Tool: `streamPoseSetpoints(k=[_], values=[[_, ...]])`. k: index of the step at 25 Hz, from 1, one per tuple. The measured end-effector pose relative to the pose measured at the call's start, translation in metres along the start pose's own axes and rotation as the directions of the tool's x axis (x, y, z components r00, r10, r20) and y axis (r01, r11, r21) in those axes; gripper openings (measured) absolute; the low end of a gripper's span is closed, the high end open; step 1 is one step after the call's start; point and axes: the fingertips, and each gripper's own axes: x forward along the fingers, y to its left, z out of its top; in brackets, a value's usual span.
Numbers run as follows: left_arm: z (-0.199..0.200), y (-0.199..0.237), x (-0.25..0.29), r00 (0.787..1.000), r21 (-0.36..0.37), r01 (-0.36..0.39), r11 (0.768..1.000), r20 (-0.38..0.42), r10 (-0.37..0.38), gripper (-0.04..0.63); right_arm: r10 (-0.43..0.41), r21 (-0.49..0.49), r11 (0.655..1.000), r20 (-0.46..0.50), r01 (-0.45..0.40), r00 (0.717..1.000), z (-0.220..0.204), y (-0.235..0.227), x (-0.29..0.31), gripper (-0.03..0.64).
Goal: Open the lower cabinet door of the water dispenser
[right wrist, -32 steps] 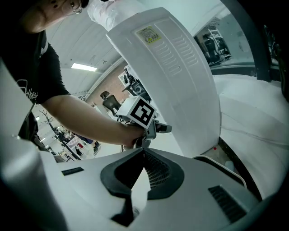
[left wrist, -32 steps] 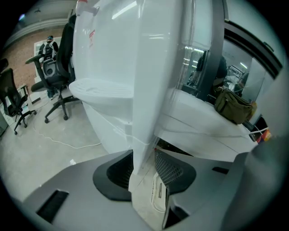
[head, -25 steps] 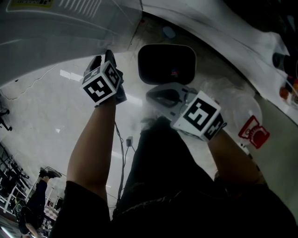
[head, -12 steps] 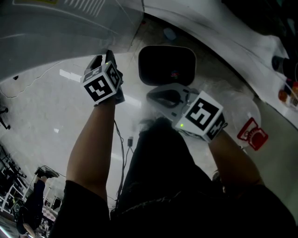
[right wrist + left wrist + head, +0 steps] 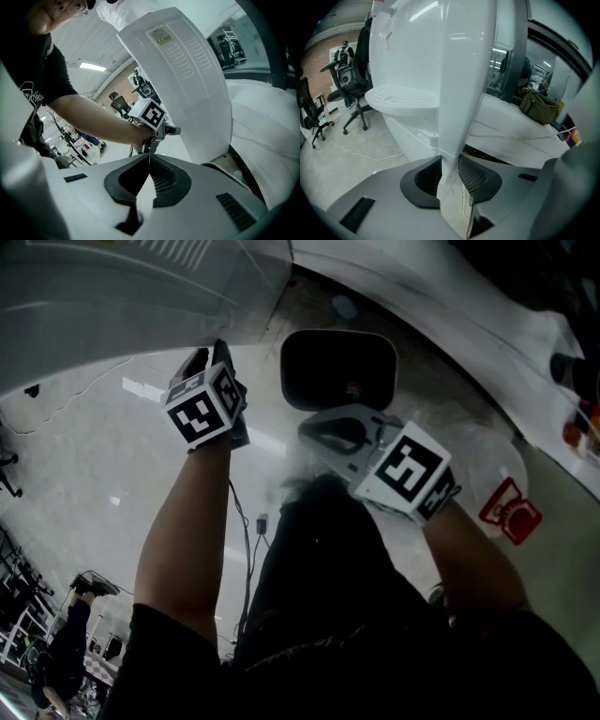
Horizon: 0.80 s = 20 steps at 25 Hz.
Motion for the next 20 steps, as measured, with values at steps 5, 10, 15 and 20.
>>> streamPoseSetpoints(k=[5, 10, 15, 20], values=[[0.004, -0.005, -0.002, 0.999, 0.004, 0.038, 0.999, 0.022, -0.038, 0.106, -0.004, -0.005, 1.000, 0.009, 0.004, 1.000, -0.005, 0.000, 0.001, 0.014], [-0.009, 0.007, -0.009, 1.000, 0.003, 0.007, 1.000, 0.009, -0.007, 0.106, 0.007, 0.023, 1.000, 0.013, -0.007, 1.000, -0.007, 0.007, 0.003, 0.014], [-0.019, 0.015, -0.015, 1.000, 0.035, 0.016, 0.999, 0.008, -0.016, 0.106, 0.012, 0.015, 1.000, -0.005, -0.012, 1.000, -0.016, 0.014, 0.008, 0.014], [-0.026, 0.024, -0.021, 1.000, 0.049, 0.022, 0.999, 0.005, -0.022, 0.105, -0.001, 0.022, 1.000, -0.006, 0.001, 1.000, -0.017, 0.021, 0.017, 0.014]])
